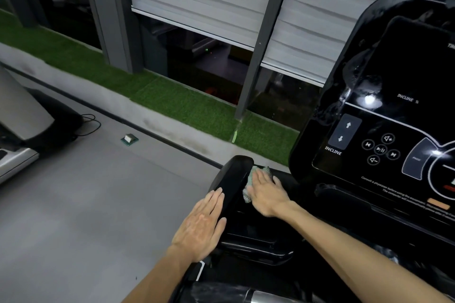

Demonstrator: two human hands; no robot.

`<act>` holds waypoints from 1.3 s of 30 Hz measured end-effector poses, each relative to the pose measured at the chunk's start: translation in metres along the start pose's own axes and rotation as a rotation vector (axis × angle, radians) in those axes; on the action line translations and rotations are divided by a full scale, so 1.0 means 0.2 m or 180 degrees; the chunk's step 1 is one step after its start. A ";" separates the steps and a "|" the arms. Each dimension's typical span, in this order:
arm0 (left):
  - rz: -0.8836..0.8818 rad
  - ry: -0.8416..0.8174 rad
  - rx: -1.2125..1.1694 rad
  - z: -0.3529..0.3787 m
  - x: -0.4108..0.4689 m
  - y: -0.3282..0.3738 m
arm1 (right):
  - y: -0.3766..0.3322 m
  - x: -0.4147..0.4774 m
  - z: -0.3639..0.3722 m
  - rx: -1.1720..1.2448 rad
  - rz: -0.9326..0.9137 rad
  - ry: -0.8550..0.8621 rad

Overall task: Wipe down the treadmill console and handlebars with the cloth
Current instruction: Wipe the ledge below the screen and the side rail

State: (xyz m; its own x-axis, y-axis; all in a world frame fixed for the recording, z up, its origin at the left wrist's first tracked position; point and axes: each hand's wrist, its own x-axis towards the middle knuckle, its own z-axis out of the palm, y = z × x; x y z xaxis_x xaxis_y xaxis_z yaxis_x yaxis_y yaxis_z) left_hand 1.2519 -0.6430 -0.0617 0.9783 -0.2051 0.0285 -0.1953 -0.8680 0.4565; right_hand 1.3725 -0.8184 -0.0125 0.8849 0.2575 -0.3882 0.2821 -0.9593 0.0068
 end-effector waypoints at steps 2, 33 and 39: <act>-0.0006 0.0016 -0.0052 0.00 0.00 0.00 | 0.04 -0.02 -0.06 0.0008 0.0263 0.0046; -0.0016 0.0004 -0.0056 0.00 0.01 -0.01 | 0.08 -0.15 0.02 -0.0334 -0.0396 0.0235; -0.0023 0.0007 -0.0107 0.00 0.01 -0.01 | 0.21 -0.41 -0.01 -0.0368 -0.0745 0.0160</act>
State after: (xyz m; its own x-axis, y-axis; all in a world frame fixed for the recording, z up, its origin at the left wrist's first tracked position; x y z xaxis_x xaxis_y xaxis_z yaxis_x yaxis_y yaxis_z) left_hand 1.2547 -0.6422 -0.0630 0.9798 -0.1979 0.0271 -0.1859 -0.8538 0.4863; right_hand 1.3131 -0.8804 0.0214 0.8070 0.4789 -0.3454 0.5192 -0.8542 0.0287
